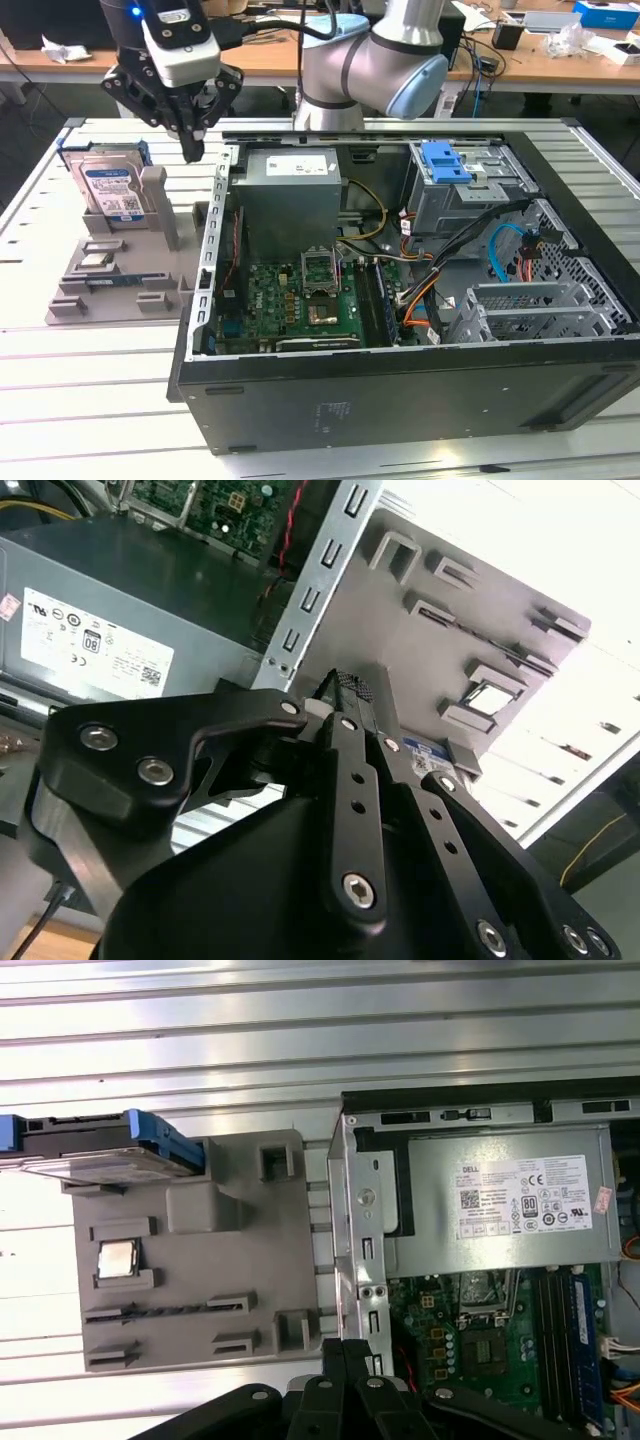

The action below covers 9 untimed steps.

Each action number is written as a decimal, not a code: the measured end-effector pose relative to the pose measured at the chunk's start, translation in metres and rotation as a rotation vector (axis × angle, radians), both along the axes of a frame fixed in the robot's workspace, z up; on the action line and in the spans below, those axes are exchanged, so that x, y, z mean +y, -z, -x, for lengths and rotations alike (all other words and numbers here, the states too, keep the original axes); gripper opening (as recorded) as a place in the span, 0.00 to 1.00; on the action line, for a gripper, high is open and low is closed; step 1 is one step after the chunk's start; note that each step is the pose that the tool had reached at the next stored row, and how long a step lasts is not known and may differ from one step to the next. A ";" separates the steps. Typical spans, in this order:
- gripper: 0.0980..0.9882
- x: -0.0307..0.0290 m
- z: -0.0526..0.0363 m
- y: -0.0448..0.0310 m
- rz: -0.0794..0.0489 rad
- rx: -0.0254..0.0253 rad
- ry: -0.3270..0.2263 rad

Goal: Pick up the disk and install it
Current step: 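Reach for the disk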

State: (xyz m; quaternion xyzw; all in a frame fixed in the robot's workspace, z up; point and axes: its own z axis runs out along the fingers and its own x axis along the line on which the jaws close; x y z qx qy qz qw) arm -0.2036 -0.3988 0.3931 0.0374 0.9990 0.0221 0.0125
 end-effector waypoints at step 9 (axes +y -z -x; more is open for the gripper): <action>0.00 0.0000 0.0249 0.0001 0.000 0.0000 0.000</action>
